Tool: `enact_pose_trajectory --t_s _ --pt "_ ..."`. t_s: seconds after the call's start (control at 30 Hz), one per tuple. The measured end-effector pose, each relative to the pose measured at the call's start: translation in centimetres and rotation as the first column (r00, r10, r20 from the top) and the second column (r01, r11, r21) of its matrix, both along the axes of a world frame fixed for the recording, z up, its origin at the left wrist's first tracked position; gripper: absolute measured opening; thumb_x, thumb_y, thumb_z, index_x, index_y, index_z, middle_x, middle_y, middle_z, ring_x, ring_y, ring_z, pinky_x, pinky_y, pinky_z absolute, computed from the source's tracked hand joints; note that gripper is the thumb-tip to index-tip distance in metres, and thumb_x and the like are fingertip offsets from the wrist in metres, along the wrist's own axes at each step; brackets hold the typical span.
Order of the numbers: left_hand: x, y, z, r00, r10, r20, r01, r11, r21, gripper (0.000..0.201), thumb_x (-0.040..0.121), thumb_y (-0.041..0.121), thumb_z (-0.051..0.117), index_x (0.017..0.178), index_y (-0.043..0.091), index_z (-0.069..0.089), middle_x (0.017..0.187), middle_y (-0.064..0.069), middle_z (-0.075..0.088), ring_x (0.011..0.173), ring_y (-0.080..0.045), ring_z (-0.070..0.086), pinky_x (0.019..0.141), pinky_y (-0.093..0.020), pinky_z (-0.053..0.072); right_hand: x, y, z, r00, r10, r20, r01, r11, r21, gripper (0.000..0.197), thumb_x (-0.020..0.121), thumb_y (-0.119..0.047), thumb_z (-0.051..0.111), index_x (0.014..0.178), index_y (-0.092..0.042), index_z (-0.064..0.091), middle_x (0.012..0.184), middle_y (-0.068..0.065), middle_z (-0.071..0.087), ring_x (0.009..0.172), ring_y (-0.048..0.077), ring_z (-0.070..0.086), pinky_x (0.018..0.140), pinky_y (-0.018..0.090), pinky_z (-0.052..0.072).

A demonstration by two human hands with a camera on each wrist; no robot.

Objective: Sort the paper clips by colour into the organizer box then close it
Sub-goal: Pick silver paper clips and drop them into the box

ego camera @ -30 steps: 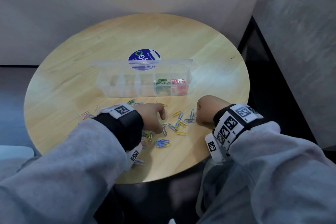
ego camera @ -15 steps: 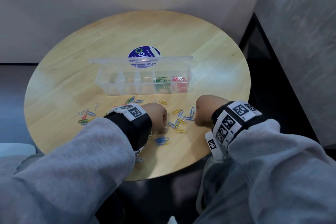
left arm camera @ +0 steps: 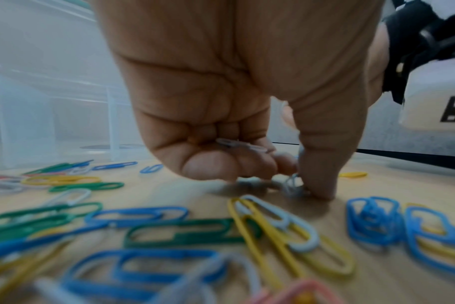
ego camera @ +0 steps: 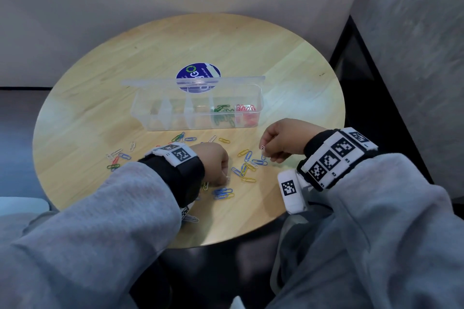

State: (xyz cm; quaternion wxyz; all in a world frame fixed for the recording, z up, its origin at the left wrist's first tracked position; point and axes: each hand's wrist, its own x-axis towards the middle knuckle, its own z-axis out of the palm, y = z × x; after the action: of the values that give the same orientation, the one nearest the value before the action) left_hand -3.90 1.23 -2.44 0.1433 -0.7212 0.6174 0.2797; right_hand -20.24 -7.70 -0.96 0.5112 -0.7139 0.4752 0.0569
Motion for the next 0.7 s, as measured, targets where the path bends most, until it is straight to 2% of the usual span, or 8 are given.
enact_pose_trajectory --t_s 0.2,0.3,0.33,0.43,0.5,0.57,0.63,0.7 --pt "0.2 0.1 0.2 0.999 0.001 -0.046 -0.003 0.999 -0.039 0.018 0.076 0.02 0.066 0.063 0.023 0.055 0.063 0.009 0.055 0.069 -0.012 0.054 0.052 -0.019 0.036 0.5 0.3 -0.4 0.977 -0.178 0.113 0.141 0.95 0.279 0.025 0.091 0.005 0.039 0.074 -0.005 0.054 0.068 0.011 0.05 0.049 0.014 0.058 0.05 0.021 0.053" --pt "1.0 0.2 0.5 0.966 0.14 -0.216 -0.159 0.985 -0.071 0.017 0.074 0.014 0.065 0.065 0.022 0.054 0.062 0.009 0.057 0.06 -0.01 0.052 0.057 -0.02 0.04 1.1 0.6 -0.3 0.952 -0.274 0.133 0.201 0.894 0.4 0.028 0.093 -0.001 0.031 0.071 -0.006 0.049 0.068 0.01 0.048 0.049 0.016 0.056 0.044 0.02 0.048" --pt "1.3 0.2 0.6 0.907 0.227 -0.353 -0.261 0.964 -0.049 0.019 0.075 0.009 0.065 0.066 0.021 0.054 0.062 0.005 0.058 0.057 -0.011 0.052 0.058 -0.021 0.042 1.2 0.6 -0.2 0.944 -0.295 0.148 0.207 0.877 0.433 0.028 0.093 -0.003 0.032 0.071 -0.007 0.048 0.068 0.009 0.048 0.047 0.015 0.055 0.043 0.019 0.047" --pt "2.3 0.0 1.4 0.611 0.413 -0.675 -0.495 0.865 0.081 0.025 0.083 -0.007 0.056 0.072 0.015 0.053 0.057 -0.002 0.056 0.042 -0.006 0.051 0.049 -0.017 0.045 1.5 0.7 0.0 0.945 -0.292 0.147 0.206 0.88 0.427 0.026 0.095 -0.012 0.039 0.072 -0.008 0.049 0.065 0.006 0.046 0.047 0.014 0.051 0.04 0.018 0.044" --pt "2.6 0.0 2.2 0.472 0.464 -0.749 -0.561 0.814 0.151 0.026 0.086 -0.01 0.049 0.078 0.013 0.056 0.054 0.0 0.054 0.037 -0.004 0.048 0.045 -0.013 0.044 1.5 0.8 -0.3 0.977 -0.185 0.105 0.152 0.952 0.264 0.019 0.093 -0.014 0.049 0.074 -0.01 0.049 0.064 0.004 0.046 0.052 0.015 0.046 0.041 0.018 0.041" --pt "2.7 -0.2 2.8 0.381 0.494 -0.782 -0.583 0.784 0.211 0.027 0.088 -0.009 0.044 0.079 0.011 0.059 0.053 0.001 0.05 0.037 -0.004 0.046 0.044 -0.012 0.042 1.4 0.8 -0.5 1.0 0.001 -0.005 0.0 1.0 0.02 0.014 0.087 -0.014 0.06 0.076 -0.014 0.051 0.064 0.004 0.049 0.051 0.015 0.045 0.045 0.02 0.04" --pt "2.8 -0.2 3.1 0.301 0.526 -0.795 -0.603 0.751 0.269 0.029 0.09 -0.005 0.039 0.077 0.01 0.061 0.053 0.002 0.047 0.039 -0.004 0.044 0.044 -0.013 0.041 1.3 1.0 -0.7 0.983 0.12 -0.142 -0.142 0.978 -0.151 0.008 0.082 -0.017 0.065 0.079 -0.017 0.057 0.065 -0.002 0.052 0.052 0.011 0.044 0.049 0.021 0.037" --pt "2.8 -0.2 3.1 0.199 0.567 -0.799 -0.613 0.708 0.35 0.03 0.09 -0.001 0.036 0.075 0.009 0.06 0.058 0.0 0.044 0.041 -0.005 0.043 0.042 -0.013 0.04 1.4 1.4 -0.7 0.963 0.156 -0.219 -0.205 0.954 -0.22 0.011 0.079 -0.02 0.068 0.088 -0.017 0.063 0.066 -0.008 0.051 0.057 0.006 0.045 0.052 0.022 0.035"
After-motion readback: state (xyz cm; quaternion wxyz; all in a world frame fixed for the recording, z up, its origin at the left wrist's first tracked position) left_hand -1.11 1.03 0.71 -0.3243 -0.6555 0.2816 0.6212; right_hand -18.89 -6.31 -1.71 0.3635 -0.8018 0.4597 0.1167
